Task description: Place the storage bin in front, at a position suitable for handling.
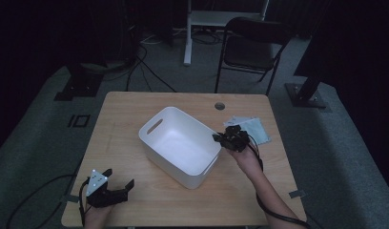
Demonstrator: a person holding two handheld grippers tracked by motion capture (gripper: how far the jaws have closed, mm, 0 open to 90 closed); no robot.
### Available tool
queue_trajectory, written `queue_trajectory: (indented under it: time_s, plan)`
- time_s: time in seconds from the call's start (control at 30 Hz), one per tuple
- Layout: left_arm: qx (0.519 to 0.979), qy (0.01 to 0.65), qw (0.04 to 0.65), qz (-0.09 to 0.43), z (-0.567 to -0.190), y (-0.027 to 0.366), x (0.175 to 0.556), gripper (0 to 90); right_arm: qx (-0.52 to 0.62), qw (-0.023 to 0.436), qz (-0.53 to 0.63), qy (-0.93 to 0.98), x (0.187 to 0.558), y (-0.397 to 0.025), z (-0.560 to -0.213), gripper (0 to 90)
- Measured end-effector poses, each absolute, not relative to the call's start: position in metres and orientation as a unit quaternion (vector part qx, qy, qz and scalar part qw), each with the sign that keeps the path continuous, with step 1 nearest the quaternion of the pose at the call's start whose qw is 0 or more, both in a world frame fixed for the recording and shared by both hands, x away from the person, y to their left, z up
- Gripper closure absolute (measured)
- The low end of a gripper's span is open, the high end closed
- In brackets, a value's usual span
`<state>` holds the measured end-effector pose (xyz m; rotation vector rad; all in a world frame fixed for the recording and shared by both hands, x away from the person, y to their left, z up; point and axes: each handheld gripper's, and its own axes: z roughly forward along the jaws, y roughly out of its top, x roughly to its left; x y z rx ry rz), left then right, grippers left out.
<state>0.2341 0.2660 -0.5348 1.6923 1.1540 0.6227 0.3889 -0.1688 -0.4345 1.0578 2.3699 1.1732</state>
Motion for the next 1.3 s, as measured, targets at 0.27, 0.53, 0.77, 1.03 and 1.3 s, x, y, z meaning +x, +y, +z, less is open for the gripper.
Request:
queue_trajectory:
  time_s: [0.27,0.53,0.77,1.03,1.3]
  plan:
    - [0.692,0.474,0.480,0.256,-0.534,0.265,0.233,1.1,0.362,0.143,0.406,0.827,0.377,-0.178,-0.434,82.9]
    - [0.691,0.475,0.482,0.255,-0.533,0.265,0.233,1.0,0.361,0.142,0.408,0.827,0.366,-0.188,-0.435,82.9]
    - [0.695,0.471,0.482,0.251,-0.531,0.263,0.232,1.0,0.358,0.141,0.409,0.828,0.357,-0.196,-0.435,82.8]
    - [0.698,0.457,0.499,0.235,-0.523,0.262,0.230,1.1,0.366,0.132,0.420,0.820,0.353,-0.203,-0.437,81.5]
    - [0.704,0.418,0.523,0.237,-0.493,0.259,0.231,1.0,0.380,0.134,0.450,0.797,0.341,-0.210,-0.432,56.2]
